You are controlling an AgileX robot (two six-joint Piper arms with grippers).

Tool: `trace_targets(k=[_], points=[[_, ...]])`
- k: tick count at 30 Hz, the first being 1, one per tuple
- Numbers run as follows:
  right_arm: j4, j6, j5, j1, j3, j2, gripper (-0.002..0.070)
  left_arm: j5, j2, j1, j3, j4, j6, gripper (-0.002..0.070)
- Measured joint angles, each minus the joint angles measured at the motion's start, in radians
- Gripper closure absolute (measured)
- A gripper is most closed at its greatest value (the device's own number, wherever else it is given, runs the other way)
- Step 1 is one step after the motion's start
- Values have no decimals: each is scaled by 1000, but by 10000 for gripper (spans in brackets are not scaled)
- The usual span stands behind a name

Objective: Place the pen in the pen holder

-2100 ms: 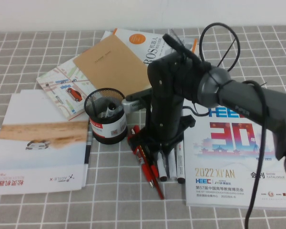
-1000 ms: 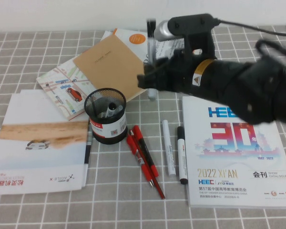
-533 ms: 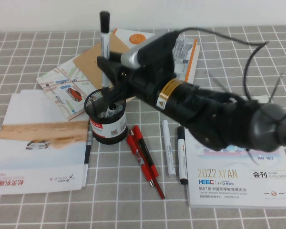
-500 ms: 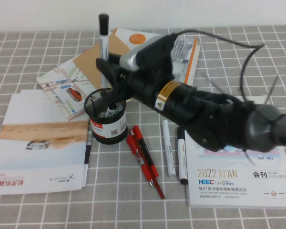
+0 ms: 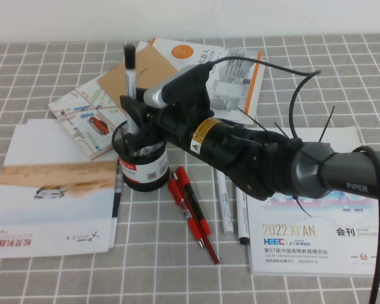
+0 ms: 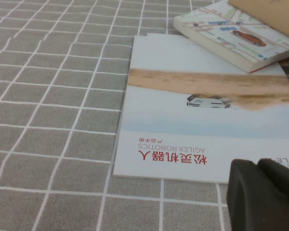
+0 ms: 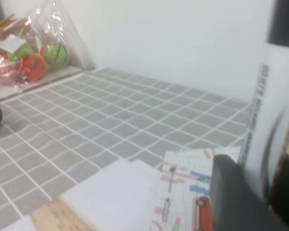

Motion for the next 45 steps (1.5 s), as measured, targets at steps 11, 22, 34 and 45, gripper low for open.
trace_targets(k=[11, 22, 34, 45], points=[[6, 2, 60, 0, 12, -65, 425, 0, 0, 0, 0, 0, 0, 678], [30, 2, 180, -21, 348, -568, 686, 0, 0, 0, 0, 0, 0, 678], [-75, 4, 380, -29, 641, -1066, 689, 0, 0, 0, 0, 0, 0, 678], [-201, 4, 730, -29, 792, -1334, 689, 0, 0, 0, 0, 0, 0, 678]])
